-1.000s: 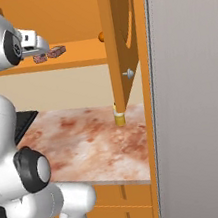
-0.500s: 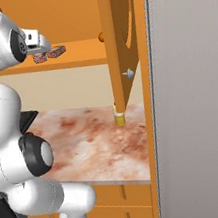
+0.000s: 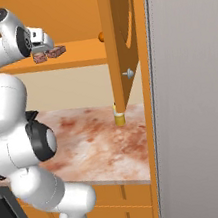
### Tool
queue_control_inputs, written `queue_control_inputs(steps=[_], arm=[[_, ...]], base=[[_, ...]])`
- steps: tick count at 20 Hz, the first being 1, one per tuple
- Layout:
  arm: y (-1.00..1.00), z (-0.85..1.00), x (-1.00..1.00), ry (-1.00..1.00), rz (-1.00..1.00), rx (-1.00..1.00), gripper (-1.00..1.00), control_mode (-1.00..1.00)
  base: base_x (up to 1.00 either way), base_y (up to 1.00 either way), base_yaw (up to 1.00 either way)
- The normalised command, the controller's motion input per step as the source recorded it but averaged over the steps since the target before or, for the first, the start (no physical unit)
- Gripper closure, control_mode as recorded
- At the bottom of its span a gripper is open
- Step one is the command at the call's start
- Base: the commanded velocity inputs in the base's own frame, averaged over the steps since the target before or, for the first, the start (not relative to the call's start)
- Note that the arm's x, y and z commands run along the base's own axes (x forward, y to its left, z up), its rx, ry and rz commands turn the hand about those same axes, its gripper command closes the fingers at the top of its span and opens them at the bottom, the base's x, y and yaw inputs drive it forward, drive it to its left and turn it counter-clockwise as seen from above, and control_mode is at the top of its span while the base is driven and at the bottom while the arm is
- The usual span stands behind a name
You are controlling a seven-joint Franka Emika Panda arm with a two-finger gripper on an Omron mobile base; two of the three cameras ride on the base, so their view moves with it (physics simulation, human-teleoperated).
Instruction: Pick the bar soap and bar soap from the cabinet and place them on the counter.
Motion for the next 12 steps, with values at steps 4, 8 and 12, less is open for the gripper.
queue_control_inputs(steps=[4, 8, 12], arm=[[0.15, -0.06, 0.22, 0.05, 0.00, 0.00, -1.00, -1.00], [0.10, -0.06, 0.20, 0.05, 0.00, 0.00, -1.00, -1.00], [0.00, -0.08, 0.14, 0.08, 0.00, 0.00, -1.00, -1.00]], base=[[0.00, 0.00, 0.00], [0.00, 0.00, 0.00], [0.00, 0.00, 0.00]])
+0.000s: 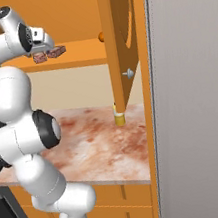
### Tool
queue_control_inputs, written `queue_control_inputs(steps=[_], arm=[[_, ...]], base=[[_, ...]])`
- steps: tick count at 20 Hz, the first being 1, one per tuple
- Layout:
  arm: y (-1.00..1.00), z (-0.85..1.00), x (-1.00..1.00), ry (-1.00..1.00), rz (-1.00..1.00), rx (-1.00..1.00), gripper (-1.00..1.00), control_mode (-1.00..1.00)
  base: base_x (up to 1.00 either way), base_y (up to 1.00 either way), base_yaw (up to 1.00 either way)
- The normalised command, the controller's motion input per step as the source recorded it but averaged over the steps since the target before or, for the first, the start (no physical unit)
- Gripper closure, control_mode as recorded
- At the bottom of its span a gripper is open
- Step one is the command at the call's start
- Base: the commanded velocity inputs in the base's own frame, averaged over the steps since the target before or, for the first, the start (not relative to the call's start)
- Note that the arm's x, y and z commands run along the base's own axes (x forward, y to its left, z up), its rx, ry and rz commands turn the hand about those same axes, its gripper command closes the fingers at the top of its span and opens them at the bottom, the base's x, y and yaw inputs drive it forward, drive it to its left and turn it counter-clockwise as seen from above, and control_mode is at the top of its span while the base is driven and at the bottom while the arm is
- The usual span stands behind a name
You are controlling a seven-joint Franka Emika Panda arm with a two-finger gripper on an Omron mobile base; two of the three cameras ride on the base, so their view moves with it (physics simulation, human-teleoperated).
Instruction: Pick the bar soap and bar soap from the cabinet and place them on the counter.
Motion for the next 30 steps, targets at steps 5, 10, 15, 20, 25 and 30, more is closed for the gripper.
queue_control_inputs(steps=[5, 10, 15, 20, 25, 30], arm=[[0.00, -0.15, 0.02, 0.12, 0.00, -0.01, -1.00, -1.00], [0.05, -0.21, 0.02, 0.10, 0.00, -0.01, -1.00, -1.00], [0.02, -0.07, 0.30, 0.00, 0.00, 0.00, -1.00, -1.00], [0.02, -0.04, 0.37, 0.00, 0.00, 0.00, -1.00, -1.00], [0.10, -0.07, 0.41, 0.02, 0.00, 0.00, 1.00, -1.00], [0.09, -0.01, 0.01, 0.01, 0.00, 0.00, 1.00, -1.00]], base=[[0.00, 0.00, 0.00], [0.00, 0.00, 0.00], [0.00, 0.00, 0.00], [0.00, 0.00, 0.00], [0.00, 0.00, 0.00], [0.00, 0.00, 0.00]])
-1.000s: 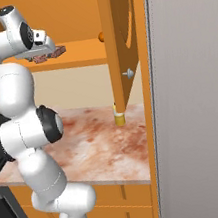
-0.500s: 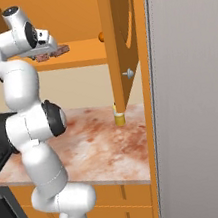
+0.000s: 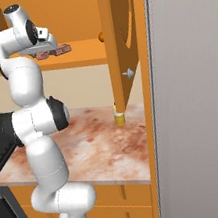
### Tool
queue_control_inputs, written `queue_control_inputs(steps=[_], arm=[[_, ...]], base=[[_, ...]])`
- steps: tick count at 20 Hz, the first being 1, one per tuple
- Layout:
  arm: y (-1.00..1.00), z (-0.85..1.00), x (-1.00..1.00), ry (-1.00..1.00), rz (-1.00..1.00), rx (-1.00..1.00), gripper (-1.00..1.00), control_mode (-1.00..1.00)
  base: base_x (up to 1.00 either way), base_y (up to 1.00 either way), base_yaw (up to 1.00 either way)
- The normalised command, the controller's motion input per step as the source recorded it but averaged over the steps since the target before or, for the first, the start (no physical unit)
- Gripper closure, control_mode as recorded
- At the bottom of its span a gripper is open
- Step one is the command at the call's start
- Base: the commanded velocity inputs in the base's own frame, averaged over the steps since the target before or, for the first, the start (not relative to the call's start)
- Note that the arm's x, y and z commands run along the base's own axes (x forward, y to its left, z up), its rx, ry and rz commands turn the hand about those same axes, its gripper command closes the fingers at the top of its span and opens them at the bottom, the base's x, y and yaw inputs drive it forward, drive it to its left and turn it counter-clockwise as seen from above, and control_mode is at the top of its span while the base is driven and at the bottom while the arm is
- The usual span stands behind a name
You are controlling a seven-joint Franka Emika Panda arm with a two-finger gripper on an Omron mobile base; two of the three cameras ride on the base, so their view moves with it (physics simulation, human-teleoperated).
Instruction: Pick the bar soap and bar soap from the cabinet and place them on the counter.
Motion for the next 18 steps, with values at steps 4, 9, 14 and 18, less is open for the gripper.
queue_control_inputs(steps=[4, 9, 14, 18], arm=[[0.03, 0.00, -0.11, 0.02, 0.00, 0.00, 1.00, -1.00], [-0.03, 0.00, -0.68, -0.03, 0.00, 0.01, 1.00, -1.00], [0.00, 0.00, -0.79, -0.03, 0.00, 0.00, 1.00, -1.00], [0.00, 0.00, -0.84, -0.03, 0.00, 0.00, 1.00, -1.00]], base=[[0.00, 0.00, 0.00], [0.00, 0.00, 0.00], [0.00, 0.00, 0.00], [0.00, 0.00, 0.00]])
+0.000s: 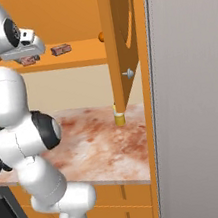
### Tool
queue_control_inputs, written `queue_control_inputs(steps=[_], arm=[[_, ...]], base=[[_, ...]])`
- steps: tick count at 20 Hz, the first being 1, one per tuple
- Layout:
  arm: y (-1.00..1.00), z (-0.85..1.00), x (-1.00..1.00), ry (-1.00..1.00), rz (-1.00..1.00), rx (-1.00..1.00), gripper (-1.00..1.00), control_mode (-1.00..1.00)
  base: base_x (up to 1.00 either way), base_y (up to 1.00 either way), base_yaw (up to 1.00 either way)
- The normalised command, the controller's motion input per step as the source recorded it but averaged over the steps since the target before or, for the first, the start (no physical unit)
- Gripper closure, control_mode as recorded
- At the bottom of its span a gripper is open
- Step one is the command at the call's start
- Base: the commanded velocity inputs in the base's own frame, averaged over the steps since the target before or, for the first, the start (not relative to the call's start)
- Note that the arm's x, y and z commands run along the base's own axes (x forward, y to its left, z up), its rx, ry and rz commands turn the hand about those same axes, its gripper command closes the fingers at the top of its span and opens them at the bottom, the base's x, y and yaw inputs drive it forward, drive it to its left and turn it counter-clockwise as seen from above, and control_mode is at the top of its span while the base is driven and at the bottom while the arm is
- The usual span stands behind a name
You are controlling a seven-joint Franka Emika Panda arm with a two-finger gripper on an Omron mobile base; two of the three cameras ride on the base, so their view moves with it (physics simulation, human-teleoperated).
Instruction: Pick the bar soap and bar soap from the cabinet and place them on the counter.
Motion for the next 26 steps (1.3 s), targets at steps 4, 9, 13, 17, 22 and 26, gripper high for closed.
queue_control_inputs(steps=[4, 9, 13, 17, 22, 26], arm=[[-0.05, 0.00, -0.88, 0.00, 0.00, 0.00, 1.00, -1.00], [-0.04, 0.00, -0.96, 0.00, 0.00, 0.01, 1.00, -1.00], [-0.04, -0.01, -1.00, 0.00, 0.00, 0.05, 1.00, -1.00], [-0.05, -0.15, -0.88, 0.00, 0.00, 0.05, 1.00, -1.00], [0.00, -0.64, -0.24, 0.01, 0.00, -0.01, 1.00, -1.00], [0.00, -0.98, -0.05, 0.00, 0.01, -0.08, 1.00, -1.00]], base=[[0.00, 0.00, 0.00], [0.00, 0.00, 0.00], [0.00, 0.00, 0.00], [0.00, 0.00, 0.00], [0.00, 0.00, 0.00], [0.00, 0.00, 0.00]])
